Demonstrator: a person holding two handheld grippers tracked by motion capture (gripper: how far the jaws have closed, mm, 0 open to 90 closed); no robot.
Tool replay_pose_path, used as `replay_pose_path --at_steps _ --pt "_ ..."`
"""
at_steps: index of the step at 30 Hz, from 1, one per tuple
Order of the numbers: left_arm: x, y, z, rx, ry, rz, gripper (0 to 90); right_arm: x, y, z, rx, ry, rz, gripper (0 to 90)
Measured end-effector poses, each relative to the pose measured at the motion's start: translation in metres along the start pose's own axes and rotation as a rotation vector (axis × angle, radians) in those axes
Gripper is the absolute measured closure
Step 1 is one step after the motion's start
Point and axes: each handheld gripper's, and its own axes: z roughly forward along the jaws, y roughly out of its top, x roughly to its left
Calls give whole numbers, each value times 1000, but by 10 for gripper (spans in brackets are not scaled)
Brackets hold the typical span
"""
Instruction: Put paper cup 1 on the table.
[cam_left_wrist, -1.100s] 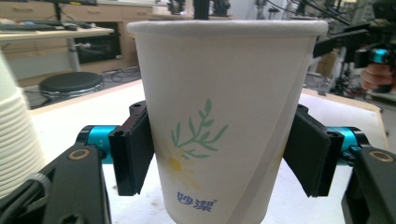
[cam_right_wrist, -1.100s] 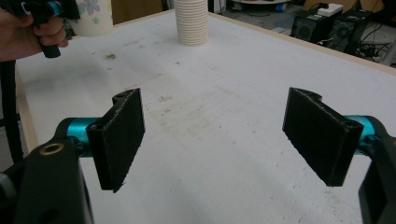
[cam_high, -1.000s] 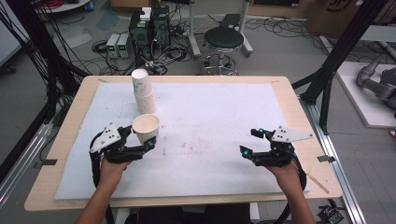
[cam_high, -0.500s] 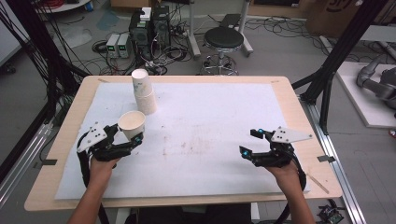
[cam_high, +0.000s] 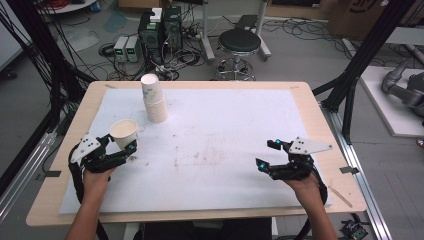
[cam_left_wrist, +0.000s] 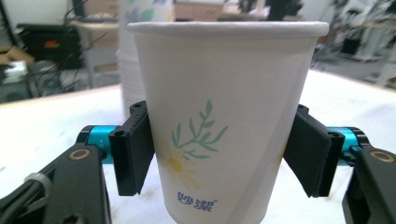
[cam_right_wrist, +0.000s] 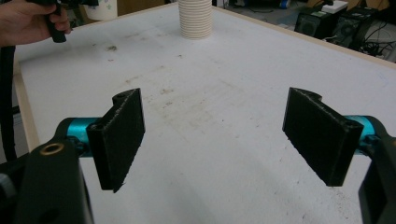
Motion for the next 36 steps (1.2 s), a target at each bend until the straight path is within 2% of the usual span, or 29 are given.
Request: replay_pose_path --at_steps 1,2,3,8,12,13,14,16,20,21,24,28,29,36 --pt "0 0 0 0 0 0 309 0 0 0 0 0 1 213" --pt "3 -3 0 32 24 -2 310 0 0 0 1 1 1 213" --pt "5 -5 0 43 36 -12 309 0 0 0 1 2 0 213" --pt "9 -8 -1 90 80 -6 310 0 0 -1 2 1 3 213" --pt "10 -11 2 171 126 5 313 0 -1 -1 2 0 -3 213" --pt "10 -11 2 171 126 5 316 0 -1 -1 3 0 -3 213" --pt "10 -12 4 213 144 14 317 0 -1 -1 3 0 1 213" --pt "11 -14 5 246 155 25 318 0 -1 -1 1 2 6 213" --pt "12 -15 6 273 163 19 319 0 -1 -2 3 1 4 213" --pt "11 -16 6 294 169 24 319 0 -1 -2 6 2 5 213" --pt "10 -16 6 309 176 32 320 1 -1 -2 7 1 2 213" --pt "8 -15 3 327 186 13 319 1 -2 -3 6 -2 0 213" --pt "7 -15 -1 346 192 7 318 0 -1 -4 4 -4 0 213" --pt "6 -17 -11 394 190 -10 311 0 0 -6 -1 -4 1 213"
